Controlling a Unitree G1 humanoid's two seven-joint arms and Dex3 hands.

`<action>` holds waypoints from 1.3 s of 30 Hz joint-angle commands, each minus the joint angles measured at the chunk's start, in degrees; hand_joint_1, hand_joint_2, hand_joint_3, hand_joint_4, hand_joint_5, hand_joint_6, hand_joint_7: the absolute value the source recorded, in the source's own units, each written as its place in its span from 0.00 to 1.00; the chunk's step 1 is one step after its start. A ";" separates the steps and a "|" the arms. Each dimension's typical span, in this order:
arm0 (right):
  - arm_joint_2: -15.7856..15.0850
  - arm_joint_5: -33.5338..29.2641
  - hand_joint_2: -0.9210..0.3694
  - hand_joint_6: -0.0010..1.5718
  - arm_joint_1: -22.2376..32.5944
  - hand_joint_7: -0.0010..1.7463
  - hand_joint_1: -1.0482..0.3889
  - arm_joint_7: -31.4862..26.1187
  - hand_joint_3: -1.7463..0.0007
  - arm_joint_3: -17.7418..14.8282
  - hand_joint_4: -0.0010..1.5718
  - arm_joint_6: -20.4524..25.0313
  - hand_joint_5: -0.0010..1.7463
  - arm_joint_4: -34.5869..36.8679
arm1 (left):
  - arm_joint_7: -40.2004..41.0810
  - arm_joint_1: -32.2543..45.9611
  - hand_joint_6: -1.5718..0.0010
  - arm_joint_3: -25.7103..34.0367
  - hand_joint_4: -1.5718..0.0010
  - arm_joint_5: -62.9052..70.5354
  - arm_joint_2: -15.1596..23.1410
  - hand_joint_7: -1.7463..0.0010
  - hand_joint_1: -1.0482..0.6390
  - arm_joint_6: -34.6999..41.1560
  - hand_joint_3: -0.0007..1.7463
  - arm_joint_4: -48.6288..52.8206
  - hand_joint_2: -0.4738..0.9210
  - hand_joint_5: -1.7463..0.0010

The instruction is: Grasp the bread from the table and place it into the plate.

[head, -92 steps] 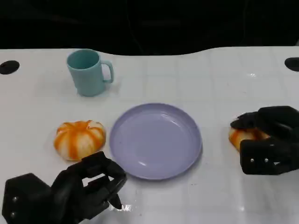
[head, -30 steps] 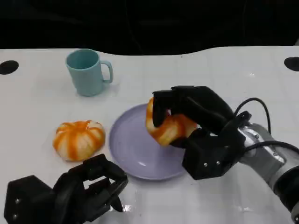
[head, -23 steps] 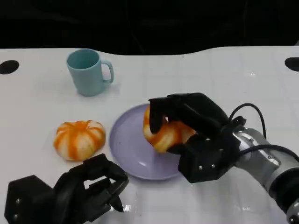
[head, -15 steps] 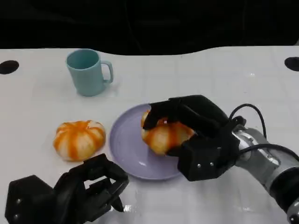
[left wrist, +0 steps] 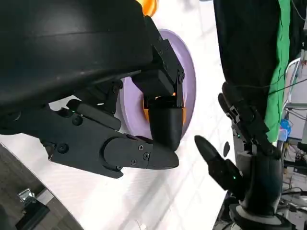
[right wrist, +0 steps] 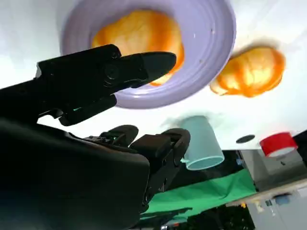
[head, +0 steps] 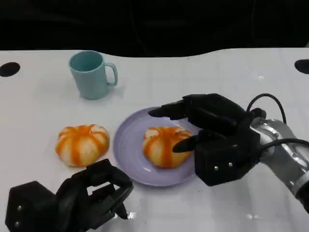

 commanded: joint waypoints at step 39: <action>-15.22 13.73 0.01 0.73 33.78 0.09 0.66 6.56 0.98 -17.18 0.56 -2.21 0.62 -30.34 | 0.89 -1.77 0.52 -0.14 0.53 1.55 -0.62 0.20 0.30 -1.55 0.16 2.27 1.00 0.00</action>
